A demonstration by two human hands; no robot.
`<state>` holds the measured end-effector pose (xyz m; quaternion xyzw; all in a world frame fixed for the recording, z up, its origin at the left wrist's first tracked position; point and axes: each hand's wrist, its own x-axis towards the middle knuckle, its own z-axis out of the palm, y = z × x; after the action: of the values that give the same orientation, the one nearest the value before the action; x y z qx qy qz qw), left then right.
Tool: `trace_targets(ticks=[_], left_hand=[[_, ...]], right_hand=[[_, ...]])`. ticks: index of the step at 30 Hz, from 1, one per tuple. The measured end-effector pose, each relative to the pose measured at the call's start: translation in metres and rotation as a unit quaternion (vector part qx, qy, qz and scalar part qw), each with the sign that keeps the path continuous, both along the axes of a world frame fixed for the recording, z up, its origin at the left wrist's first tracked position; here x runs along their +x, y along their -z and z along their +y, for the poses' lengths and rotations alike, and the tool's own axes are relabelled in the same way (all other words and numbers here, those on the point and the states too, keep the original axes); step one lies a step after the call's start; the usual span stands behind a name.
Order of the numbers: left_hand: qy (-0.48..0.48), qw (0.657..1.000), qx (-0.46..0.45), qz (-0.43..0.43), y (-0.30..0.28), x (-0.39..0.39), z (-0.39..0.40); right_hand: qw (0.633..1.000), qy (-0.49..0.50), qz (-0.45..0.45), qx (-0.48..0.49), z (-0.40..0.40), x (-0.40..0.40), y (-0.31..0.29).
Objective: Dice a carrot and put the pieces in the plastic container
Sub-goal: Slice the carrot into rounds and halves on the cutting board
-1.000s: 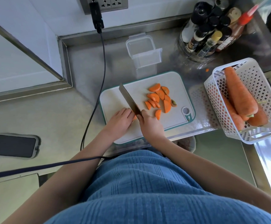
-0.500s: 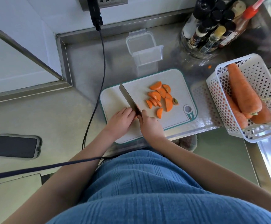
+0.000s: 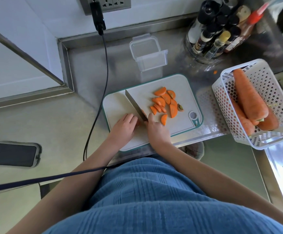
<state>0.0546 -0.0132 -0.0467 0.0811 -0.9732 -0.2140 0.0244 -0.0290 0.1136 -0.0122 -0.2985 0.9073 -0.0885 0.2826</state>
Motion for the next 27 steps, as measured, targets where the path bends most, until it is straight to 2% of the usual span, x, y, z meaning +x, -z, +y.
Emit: trace_targets(ticks=[3,9,15,22,27], left_hand=[[-0.003,1.000,-0.005,0.002,0.001,-0.001,0.000],[0.027,0.996,-0.059,0.064,0.002,0.008,-0.002],[0.011,0.998,-0.048,0.028,0.004,0.008,0.000],[0.004,0.998,-0.046,0.037,-0.001,0.008,0.002],[0.005,0.999,-0.042,0.032,0.003,0.008,0.001]], right_hand=[[0.999,0.044,-0.009,0.001,0.009,-0.011,0.000],[0.999,-0.027,-0.014,-0.038,0.012,-0.010,-0.018],[0.996,-0.077,-0.006,-0.053,0.005,0.001,-0.014],[0.997,-0.023,-0.017,-0.069,0.009,0.002,-0.009],[0.996,-0.030,-0.024,-0.076,0.010,-0.001,-0.013]])
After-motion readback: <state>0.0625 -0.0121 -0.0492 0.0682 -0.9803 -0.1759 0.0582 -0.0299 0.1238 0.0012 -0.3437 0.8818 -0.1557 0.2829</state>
